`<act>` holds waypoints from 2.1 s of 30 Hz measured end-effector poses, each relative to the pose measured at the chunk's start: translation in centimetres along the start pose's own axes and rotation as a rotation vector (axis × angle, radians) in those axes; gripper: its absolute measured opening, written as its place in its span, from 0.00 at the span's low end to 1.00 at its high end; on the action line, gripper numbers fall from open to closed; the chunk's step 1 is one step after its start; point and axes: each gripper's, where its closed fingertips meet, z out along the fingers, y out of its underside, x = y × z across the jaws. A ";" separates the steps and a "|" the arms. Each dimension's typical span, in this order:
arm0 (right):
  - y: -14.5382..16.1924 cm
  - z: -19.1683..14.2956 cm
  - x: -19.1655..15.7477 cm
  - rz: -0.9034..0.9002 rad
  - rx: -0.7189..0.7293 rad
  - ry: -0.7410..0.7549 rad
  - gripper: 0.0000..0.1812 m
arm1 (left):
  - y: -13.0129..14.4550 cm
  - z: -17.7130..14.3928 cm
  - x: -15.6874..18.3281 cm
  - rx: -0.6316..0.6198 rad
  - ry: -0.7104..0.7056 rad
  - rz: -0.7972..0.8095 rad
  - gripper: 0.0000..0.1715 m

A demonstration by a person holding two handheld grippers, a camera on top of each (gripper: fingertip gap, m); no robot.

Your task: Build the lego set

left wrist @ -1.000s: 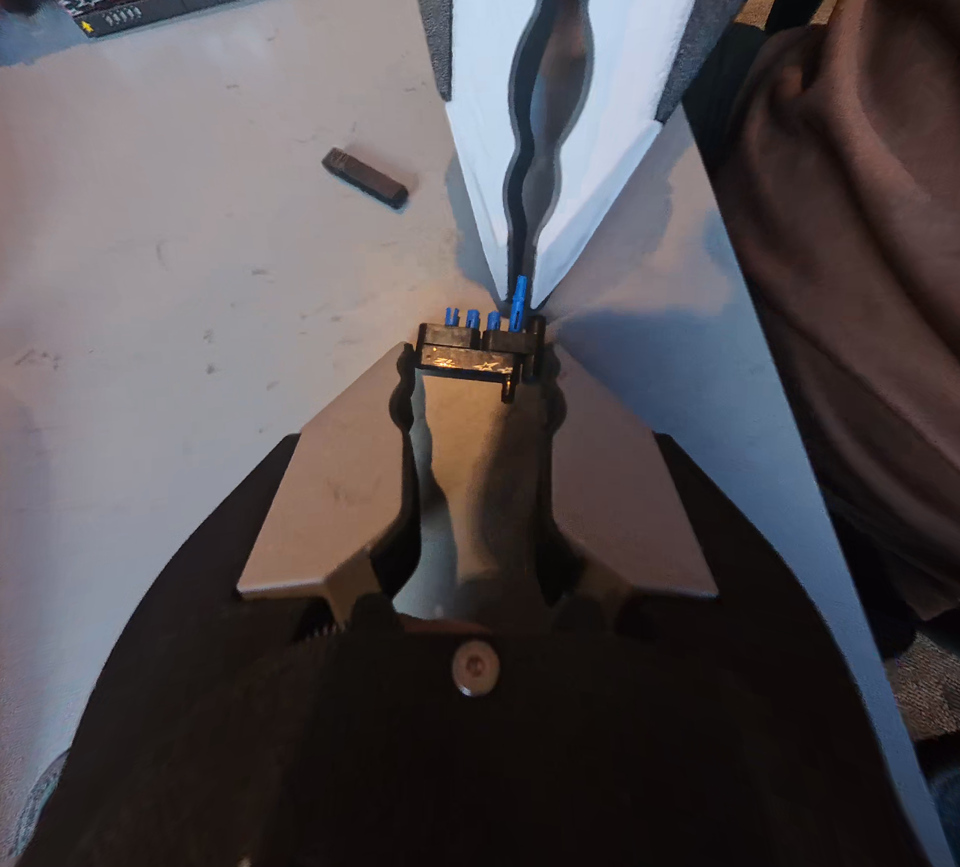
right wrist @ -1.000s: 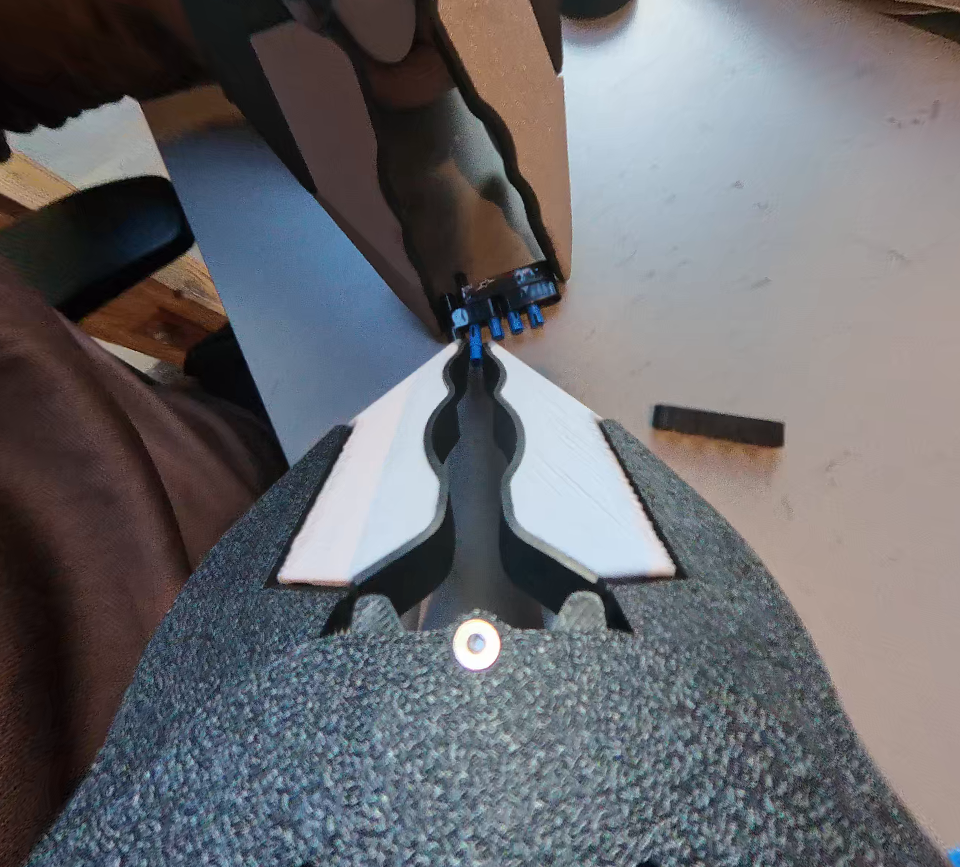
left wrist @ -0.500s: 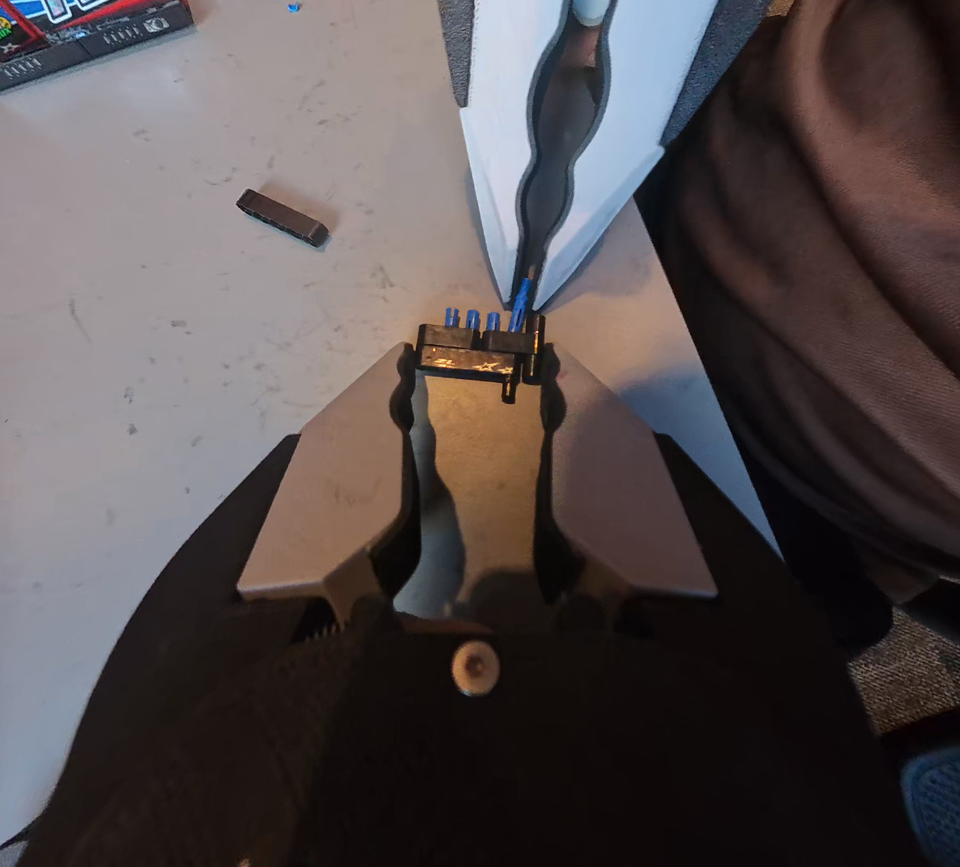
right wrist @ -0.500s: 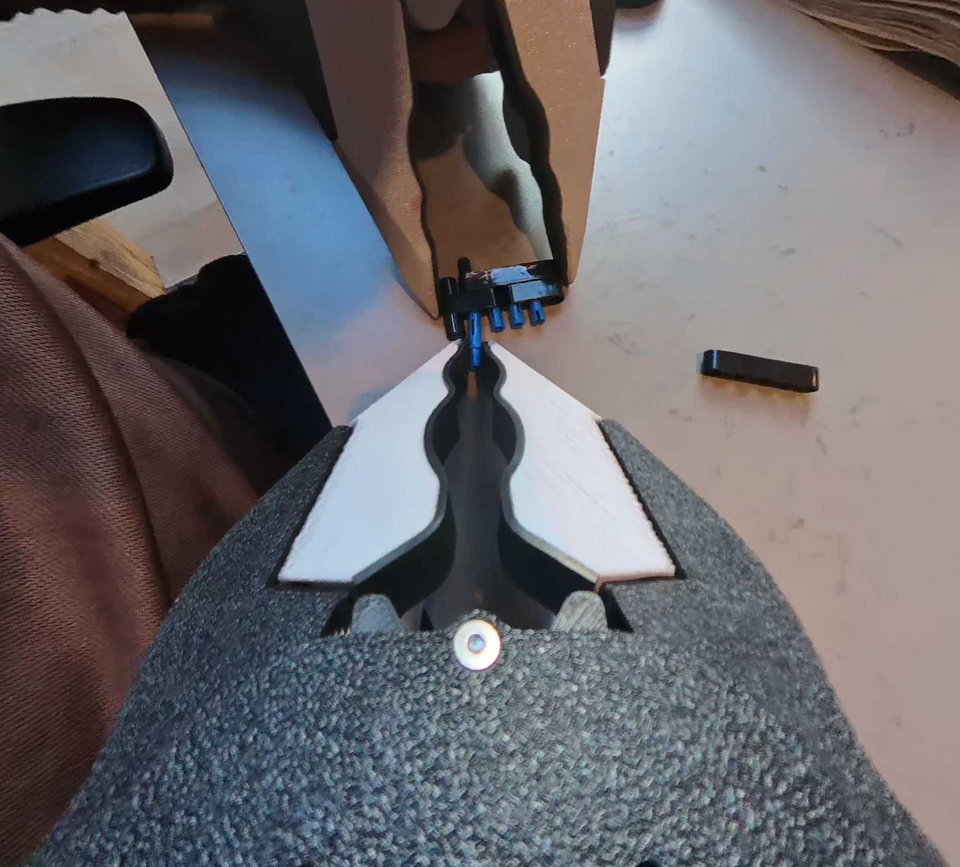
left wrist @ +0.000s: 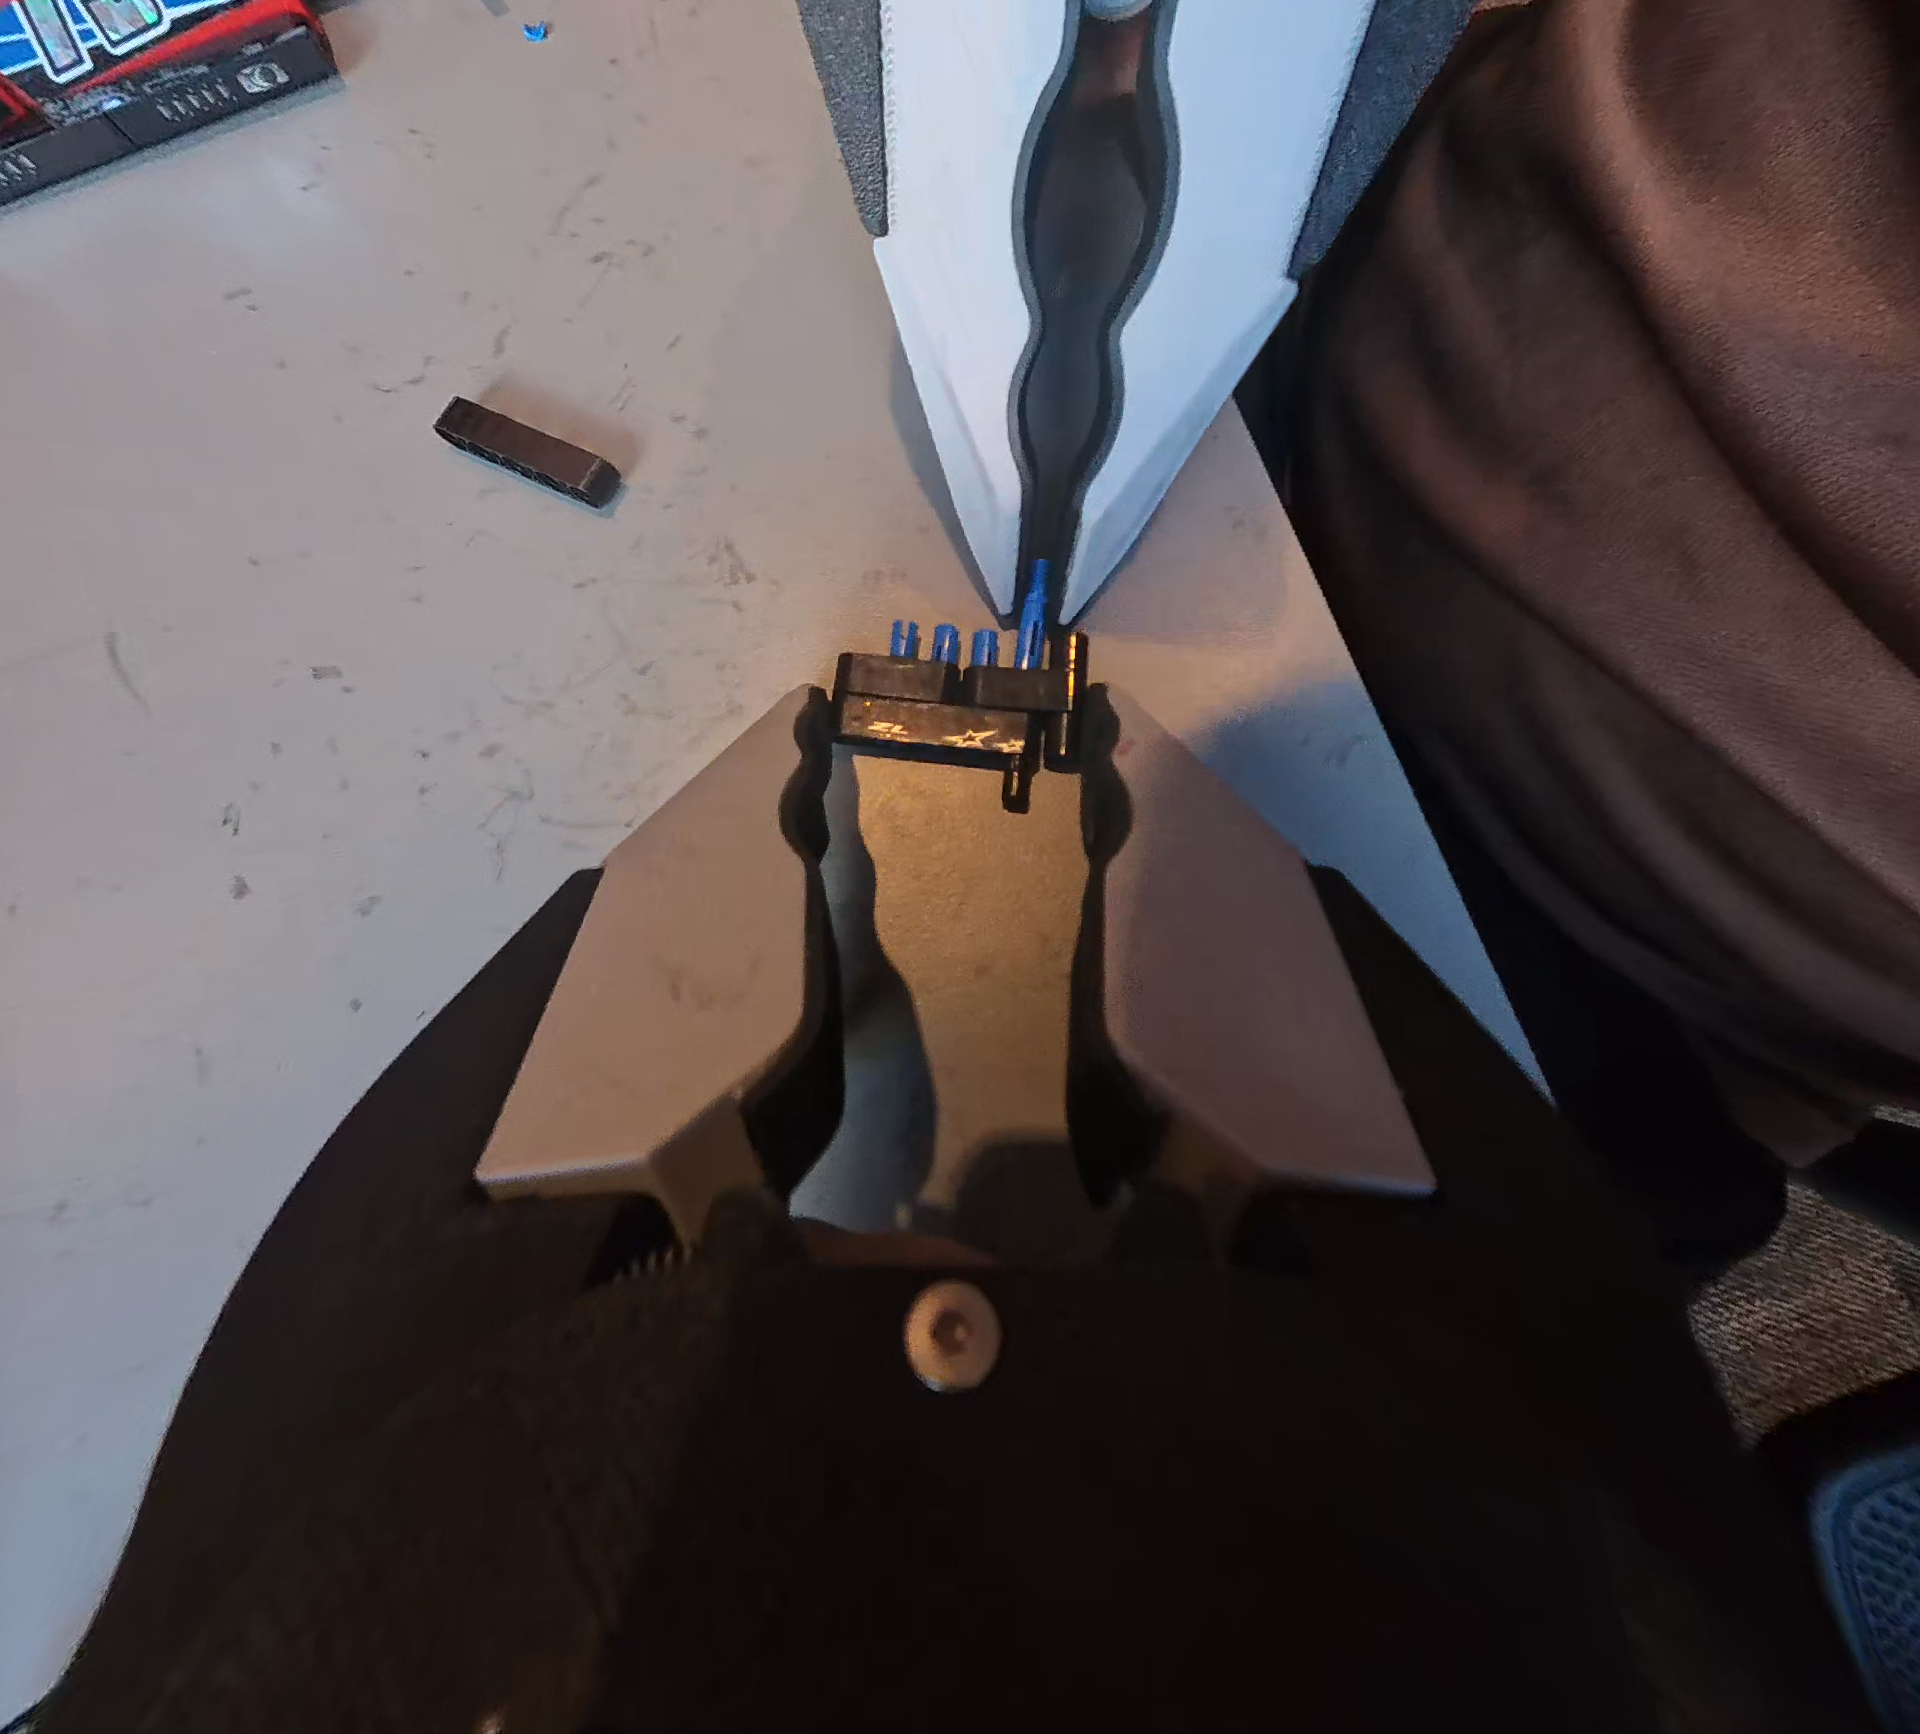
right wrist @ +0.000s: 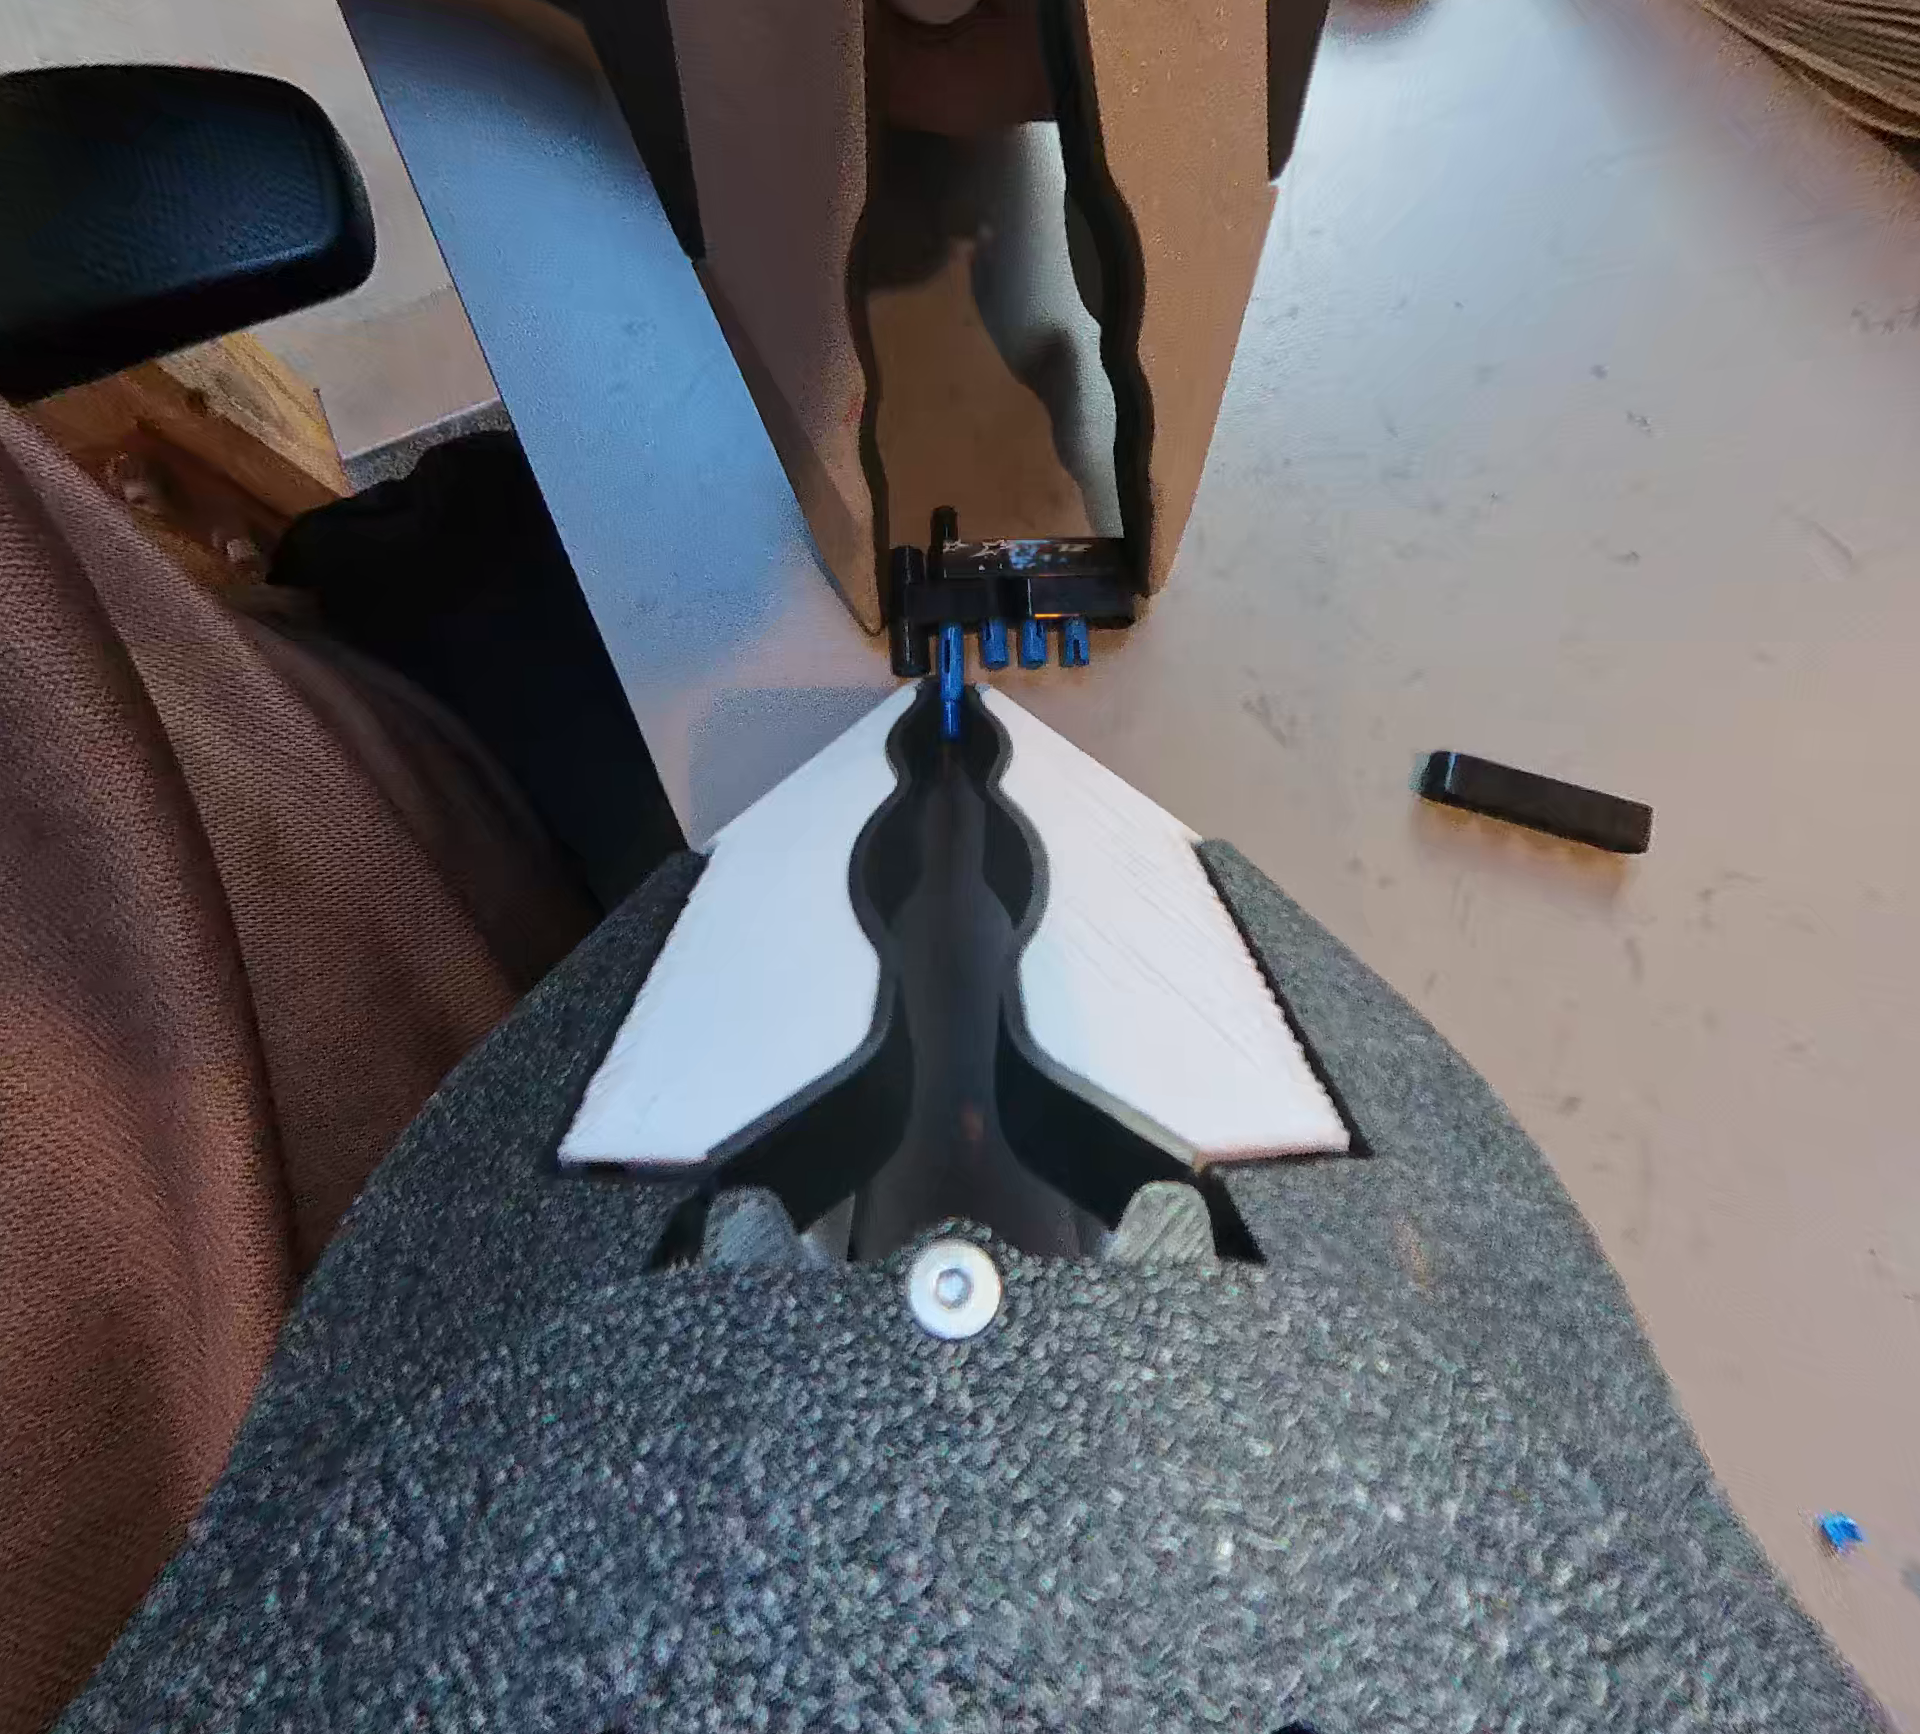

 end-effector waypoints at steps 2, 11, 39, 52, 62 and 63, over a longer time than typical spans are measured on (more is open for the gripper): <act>0.0 0.0 0.0 0.042 -0.022 -0.020 0.02 | 0.0 0.0 0.0 0.000 -0.004 -0.003 0.27; -0.4 0.4 0.2 -0.054 -0.014 -0.099 0.02 | 0.1 -0.1 -0.1 0.000 -0.016 -0.012 0.27; 0.4 -0.6 0.3 0.078 -0.010 -0.166 0.02 | 0.1 -0.1 -0.3 0.001 -0.035 -0.031 0.27; 0.4 -0.2 0.3 0.027 -0.018 -0.158 0.00 | 0.0 0.0 -0.3 0.001 -0.051 -0.037 0.27; 0.2 -0.1 0.2 0.052 -0.018 -0.179 0.00 | 0.0 0.0 -0.3 0.000 -0.049 -0.042 0.27; 0.2 -0.1 0.2 0.054 -0.018 -0.178 0.00 | 0.0 0.0 -0.3 0.000 -0.050 -0.042 0.27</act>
